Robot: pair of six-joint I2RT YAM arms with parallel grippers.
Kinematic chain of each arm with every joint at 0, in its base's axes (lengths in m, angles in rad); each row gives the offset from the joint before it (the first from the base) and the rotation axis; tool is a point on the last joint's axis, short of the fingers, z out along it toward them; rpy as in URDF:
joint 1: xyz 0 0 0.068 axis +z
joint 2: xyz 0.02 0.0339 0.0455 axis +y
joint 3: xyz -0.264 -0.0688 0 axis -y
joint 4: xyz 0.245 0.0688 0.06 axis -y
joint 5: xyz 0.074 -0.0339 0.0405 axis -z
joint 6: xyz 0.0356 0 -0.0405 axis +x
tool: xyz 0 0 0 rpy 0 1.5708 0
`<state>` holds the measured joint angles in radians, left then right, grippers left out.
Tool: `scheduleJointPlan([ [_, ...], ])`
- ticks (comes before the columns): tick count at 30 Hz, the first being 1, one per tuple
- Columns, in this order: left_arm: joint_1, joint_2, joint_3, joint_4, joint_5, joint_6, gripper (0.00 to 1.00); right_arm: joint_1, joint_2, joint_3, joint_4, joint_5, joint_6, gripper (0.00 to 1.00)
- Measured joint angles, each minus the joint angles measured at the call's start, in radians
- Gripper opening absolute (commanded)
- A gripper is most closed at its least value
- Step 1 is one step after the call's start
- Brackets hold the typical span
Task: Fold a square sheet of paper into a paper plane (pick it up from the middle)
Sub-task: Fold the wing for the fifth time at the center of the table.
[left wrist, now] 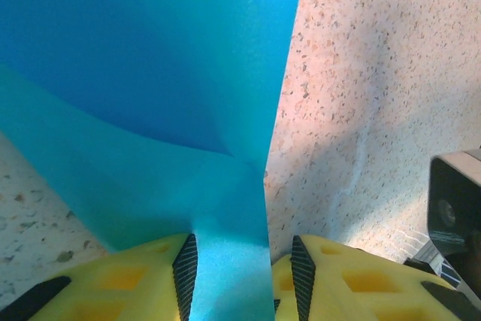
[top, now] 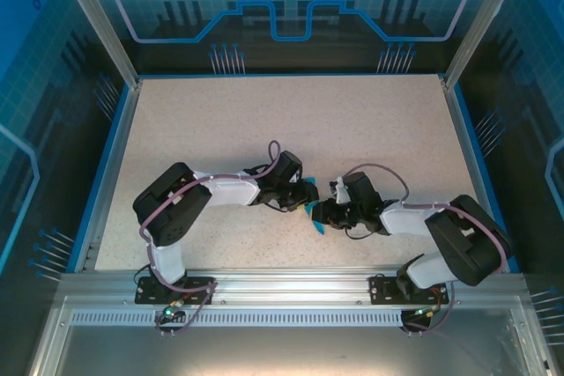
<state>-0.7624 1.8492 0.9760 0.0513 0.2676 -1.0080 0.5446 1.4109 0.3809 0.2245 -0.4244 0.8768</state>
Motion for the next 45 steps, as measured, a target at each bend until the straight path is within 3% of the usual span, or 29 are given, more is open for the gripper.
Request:
scheduleJointPlan([
  [6, 0.0, 0.0, 0.005, 0.0, 0.0, 0.016, 0.42, 0.0, -0.097, 0.0, -0.174, 0.06, -0.046, 0.29],
  [14, 0.0, 0.001, 0.011, -0.001, 0.004, 0.017, 0.42, 0.0, -0.12, 0.006, -0.245, 0.058, -0.084, 0.16],
  [27, 0.0, 0.002, 0.018, -0.001, 0.018, 0.016, 0.42, 0.012, -0.122, 0.044, -0.328, 0.014, -0.211, 0.11],
  [37, 0.0, 0.002, 0.018, -0.001, 0.018, 0.016, 0.41, 0.119, -0.086, 0.135, -0.432, 0.106, -0.303, 0.05],
  [45, 0.0, 0.002, 0.014, -0.042, 0.01, 0.013, 0.41, 0.156, -0.008, 0.154, -0.425, 0.145, -0.298, 0.07],
])
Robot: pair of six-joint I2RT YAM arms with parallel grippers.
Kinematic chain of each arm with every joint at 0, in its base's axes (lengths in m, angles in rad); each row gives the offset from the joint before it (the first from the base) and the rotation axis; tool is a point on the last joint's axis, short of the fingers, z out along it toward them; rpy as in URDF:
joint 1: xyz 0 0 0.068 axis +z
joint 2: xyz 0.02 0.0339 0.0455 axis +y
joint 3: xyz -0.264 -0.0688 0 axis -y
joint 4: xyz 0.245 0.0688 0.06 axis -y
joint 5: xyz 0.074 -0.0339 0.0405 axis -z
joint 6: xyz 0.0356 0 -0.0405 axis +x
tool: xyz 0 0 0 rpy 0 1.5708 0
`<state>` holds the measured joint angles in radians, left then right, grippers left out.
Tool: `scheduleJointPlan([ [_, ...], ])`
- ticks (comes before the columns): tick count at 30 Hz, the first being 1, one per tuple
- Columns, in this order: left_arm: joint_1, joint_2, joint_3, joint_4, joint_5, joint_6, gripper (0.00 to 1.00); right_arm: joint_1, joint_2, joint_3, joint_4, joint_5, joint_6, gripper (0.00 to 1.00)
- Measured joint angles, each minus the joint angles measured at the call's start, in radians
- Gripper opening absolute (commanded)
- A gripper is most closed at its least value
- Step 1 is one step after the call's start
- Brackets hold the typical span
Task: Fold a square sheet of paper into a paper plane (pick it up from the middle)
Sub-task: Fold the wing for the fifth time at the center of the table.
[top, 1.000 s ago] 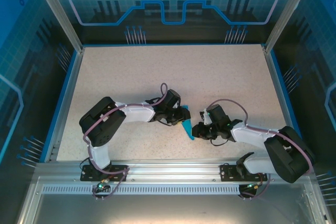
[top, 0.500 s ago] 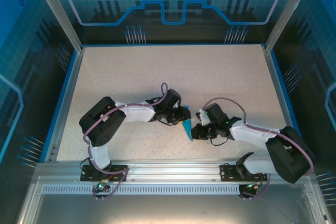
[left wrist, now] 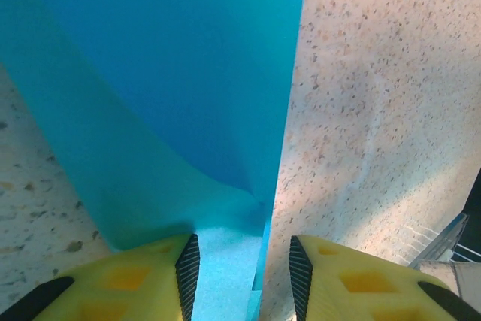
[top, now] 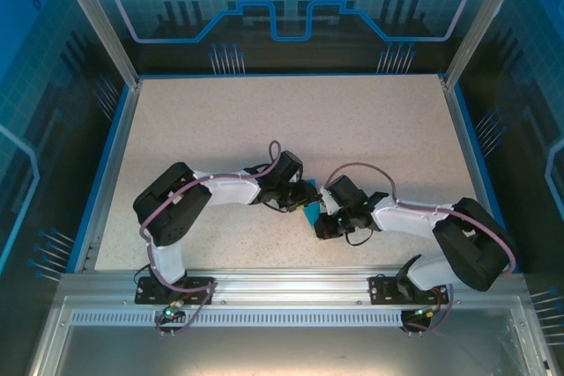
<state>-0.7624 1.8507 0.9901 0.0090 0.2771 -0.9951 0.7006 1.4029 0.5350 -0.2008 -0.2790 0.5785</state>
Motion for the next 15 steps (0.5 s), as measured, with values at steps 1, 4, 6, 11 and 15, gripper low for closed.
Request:
scheduleJointPlan([
  [1, 0.0, 0.0, 0.0, 0.0, 0.0, 0.0, 0.41, 0.0, 0.0, 0.0, 0.002, 0.001, 0.006, 0.07],
  [4, 0.0, 0.0, 0.0, 0.0, 0.0, 0.0, 0.43, -0.001, -0.001, -0.018, 0.04, -0.01, 0.032, 0.07],
  [6, 0.0, -0.001, 0.0, 0.001, 0.0, 0.001, 0.44, -0.011, -0.009, -0.043, 0.084, -0.031, 0.05, 0.07],
  [11, 0.0, -0.048, -0.002, 0.003, 0.001, 0.006, 0.5, -0.099, -0.018, -0.131, 0.22, -0.161, 0.094, 0.06],
  [15, 0.0, -0.096, -0.005, 0.009, 0.001, 0.008, 0.52, -0.133, -0.019, -0.156, 0.26, -0.218, 0.103, 0.06],
])
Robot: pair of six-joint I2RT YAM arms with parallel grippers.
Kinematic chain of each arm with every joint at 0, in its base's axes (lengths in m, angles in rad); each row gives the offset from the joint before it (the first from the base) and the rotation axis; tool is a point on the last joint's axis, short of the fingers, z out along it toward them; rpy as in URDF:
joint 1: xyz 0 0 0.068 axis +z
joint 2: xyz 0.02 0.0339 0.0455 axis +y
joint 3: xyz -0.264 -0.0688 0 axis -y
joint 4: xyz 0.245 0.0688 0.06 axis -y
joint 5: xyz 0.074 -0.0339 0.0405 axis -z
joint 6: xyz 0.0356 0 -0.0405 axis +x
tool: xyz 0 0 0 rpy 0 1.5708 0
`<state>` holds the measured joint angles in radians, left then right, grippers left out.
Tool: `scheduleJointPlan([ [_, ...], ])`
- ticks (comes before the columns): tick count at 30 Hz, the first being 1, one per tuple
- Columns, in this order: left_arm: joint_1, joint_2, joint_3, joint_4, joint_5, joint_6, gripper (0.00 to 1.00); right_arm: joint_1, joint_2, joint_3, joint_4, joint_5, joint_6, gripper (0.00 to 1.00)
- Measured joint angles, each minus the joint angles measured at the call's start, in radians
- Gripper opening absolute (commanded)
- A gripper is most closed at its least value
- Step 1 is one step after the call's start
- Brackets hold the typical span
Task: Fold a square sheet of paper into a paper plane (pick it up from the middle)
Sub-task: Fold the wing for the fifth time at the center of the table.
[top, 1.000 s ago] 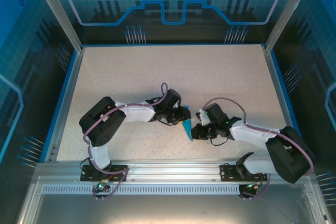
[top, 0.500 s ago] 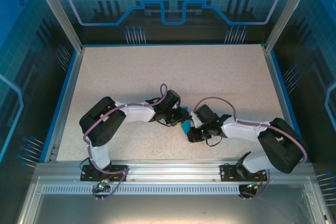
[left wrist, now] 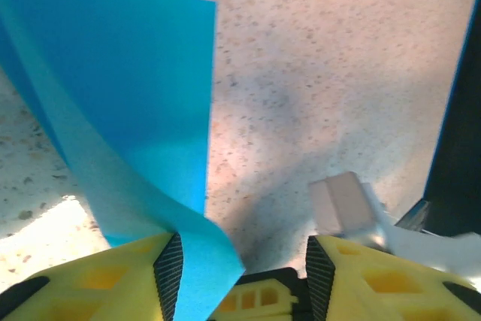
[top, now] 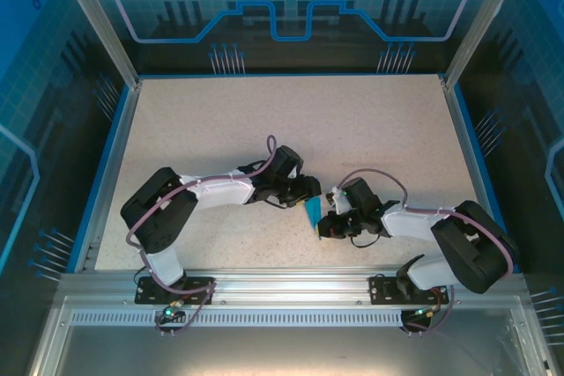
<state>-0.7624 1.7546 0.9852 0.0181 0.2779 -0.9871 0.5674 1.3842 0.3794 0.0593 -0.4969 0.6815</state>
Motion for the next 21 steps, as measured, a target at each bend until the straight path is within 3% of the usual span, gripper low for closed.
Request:
scheduleJointPlan([
  [12, 0.0, -0.003, -0.006, 0.026, 0.0, 0.0, 0.53, -0.084, 0.036, -0.051, 0.106, -0.114, 0.049, 0.07],
  [21, 0.0, 0.052, -0.006, 0.033, 0.001, 0.0, 0.44, -0.085, -0.032, -0.05, 0.061, -0.112, 0.028, 0.23],
])
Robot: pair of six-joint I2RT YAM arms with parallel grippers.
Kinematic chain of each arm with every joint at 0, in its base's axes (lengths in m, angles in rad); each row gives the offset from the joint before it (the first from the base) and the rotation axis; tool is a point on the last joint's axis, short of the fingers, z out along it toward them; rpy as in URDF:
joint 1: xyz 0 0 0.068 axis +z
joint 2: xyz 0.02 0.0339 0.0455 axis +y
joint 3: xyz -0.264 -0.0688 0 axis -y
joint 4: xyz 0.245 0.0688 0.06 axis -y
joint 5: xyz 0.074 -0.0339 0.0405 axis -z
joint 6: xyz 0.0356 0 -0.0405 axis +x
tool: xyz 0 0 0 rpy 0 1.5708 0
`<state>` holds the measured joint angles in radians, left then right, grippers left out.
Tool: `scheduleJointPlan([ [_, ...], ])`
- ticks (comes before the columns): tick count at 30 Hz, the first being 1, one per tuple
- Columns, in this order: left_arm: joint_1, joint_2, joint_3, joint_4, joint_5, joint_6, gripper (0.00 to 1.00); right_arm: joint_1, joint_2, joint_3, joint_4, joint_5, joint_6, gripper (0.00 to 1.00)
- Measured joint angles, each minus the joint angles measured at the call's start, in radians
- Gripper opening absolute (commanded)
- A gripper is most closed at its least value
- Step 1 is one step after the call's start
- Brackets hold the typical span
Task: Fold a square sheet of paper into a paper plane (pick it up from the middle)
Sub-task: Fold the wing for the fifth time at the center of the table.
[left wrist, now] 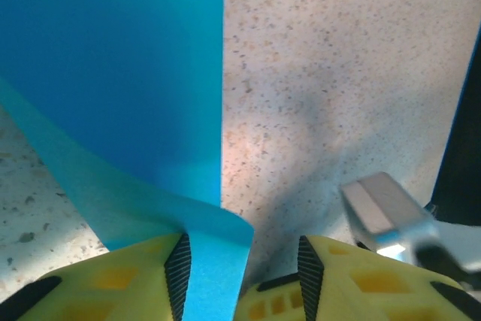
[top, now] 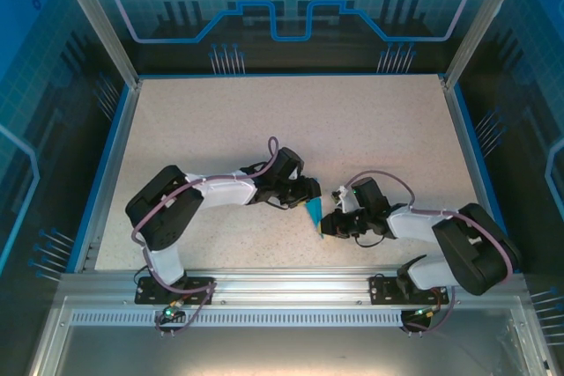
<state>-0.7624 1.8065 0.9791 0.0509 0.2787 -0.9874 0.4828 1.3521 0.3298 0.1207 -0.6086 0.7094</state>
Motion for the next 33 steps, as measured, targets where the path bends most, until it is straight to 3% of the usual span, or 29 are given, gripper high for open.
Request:
scheduleJointPlan([
  [15, 0.0, 0.017, 0.01, 0.0, 0.0, 0.0, 0.42, 0.032, -0.071, 0.095, -0.124, 0.124, -0.075, 0.52],
  [27, 0.0, 0.017, 0.01, 0.0, 0.0, 0.0, 0.42, 0.063, 0.037, 0.17, -0.144, 0.235, -0.098, 0.51],
  [33, 0.0, 0.017, 0.01, 0.0, 0.0, 0.0, 0.42, 0.063, 0.084, 0.182, -0.144, 0.246, -0.096, 0.38],
])
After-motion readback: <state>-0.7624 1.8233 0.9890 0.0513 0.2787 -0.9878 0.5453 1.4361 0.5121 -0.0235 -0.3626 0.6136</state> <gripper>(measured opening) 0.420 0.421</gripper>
